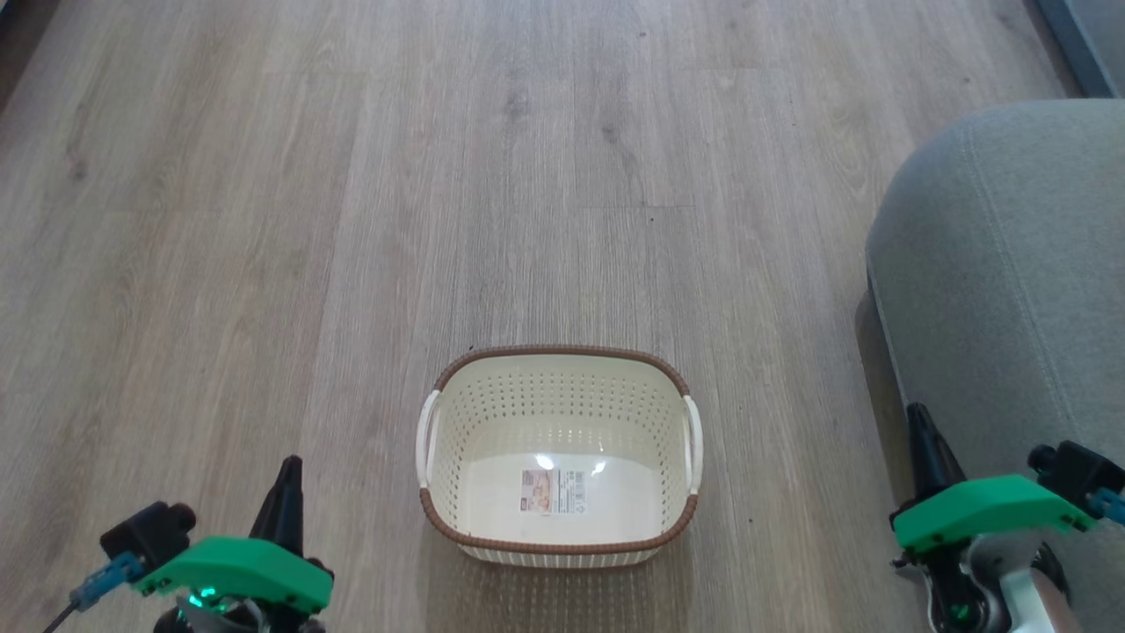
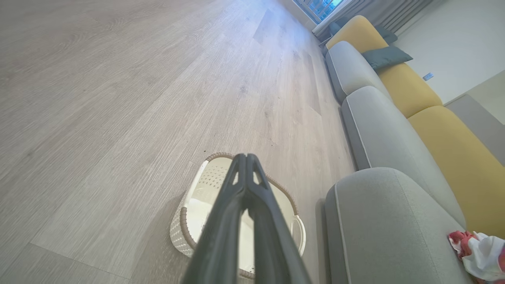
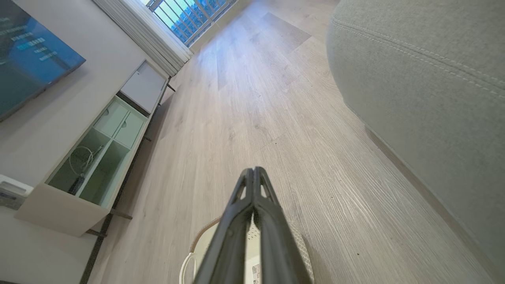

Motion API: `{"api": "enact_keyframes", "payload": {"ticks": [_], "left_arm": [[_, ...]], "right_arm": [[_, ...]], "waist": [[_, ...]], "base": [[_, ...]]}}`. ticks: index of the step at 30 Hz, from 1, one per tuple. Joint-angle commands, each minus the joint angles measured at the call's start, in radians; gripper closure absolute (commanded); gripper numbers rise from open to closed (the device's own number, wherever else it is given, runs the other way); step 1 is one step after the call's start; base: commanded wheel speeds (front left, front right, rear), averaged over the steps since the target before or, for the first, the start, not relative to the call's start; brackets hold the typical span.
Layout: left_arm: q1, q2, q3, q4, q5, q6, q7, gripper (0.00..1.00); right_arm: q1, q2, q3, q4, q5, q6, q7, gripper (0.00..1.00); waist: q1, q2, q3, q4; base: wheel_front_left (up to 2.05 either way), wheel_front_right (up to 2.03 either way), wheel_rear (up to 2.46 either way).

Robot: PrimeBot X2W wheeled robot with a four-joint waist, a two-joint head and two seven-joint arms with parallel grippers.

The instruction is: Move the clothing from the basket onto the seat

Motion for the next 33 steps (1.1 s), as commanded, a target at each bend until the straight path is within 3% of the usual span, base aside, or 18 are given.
{"api": "enact_keyframes", "payload": {"ticks": [1,33], "left_arm": [[-0.049,0.007,0.021,-0.038,-0.028,-0.001,0.005,1.0],[-0.058,0.009,0.046,-0.091,-0.398,-0.001,0.099,1.0]], "right_arm": [[-0.024,0.002,0.004,-0.042,0.029,0.0,0.006,1.0],[-0.013,0.006,-0.012,-0.12,0.394,0.0,0.099,1.0]], "waist": [[-0.0001,0.0,0.0,-0.001],[-0.0001,0.0,-0.006,-0.018]], "base": [[0.0,0.0,0.0],[0.0,0.0,0.0]]}}
